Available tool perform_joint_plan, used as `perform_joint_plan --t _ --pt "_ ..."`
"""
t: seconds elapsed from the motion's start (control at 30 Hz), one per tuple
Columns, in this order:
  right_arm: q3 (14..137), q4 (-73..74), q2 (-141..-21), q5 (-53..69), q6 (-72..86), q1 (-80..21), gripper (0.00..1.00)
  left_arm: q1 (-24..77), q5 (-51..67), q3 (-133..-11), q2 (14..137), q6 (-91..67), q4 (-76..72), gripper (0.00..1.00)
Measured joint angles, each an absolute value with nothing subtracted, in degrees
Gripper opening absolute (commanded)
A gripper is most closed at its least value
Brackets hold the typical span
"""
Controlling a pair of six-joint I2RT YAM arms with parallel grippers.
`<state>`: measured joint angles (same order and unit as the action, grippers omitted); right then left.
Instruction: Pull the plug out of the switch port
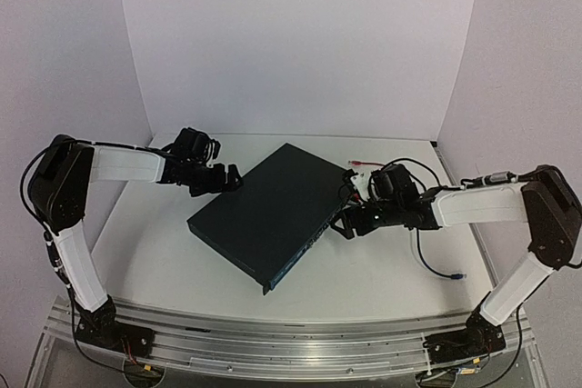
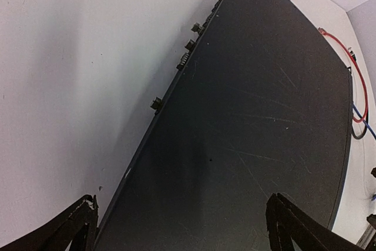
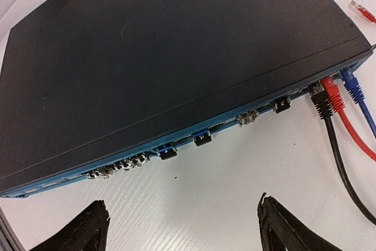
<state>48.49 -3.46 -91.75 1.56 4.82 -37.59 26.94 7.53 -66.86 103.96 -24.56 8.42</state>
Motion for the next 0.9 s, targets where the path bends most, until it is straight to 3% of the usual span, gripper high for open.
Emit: perform_joint_plan --t 0.27,0.43,0.9 --pt "50.3 -3.4 -97.0 2.2 5.4 -37.6 0.64 26.9 10.0 -68.5 106.3 -24.0 8.5 0.99" --pt "51.6 -3.4 -98.7 3.0 6.1 -37.6 0.41 26.9 10.9 -68.7 108.1 -24.0 8.4 0.99" --pt "54.6 -3.5 -102.9 4.8 4.6 -37.6 0.41 26.7 11.7 -69.1 109.1 -24.0 8.4 0.99"
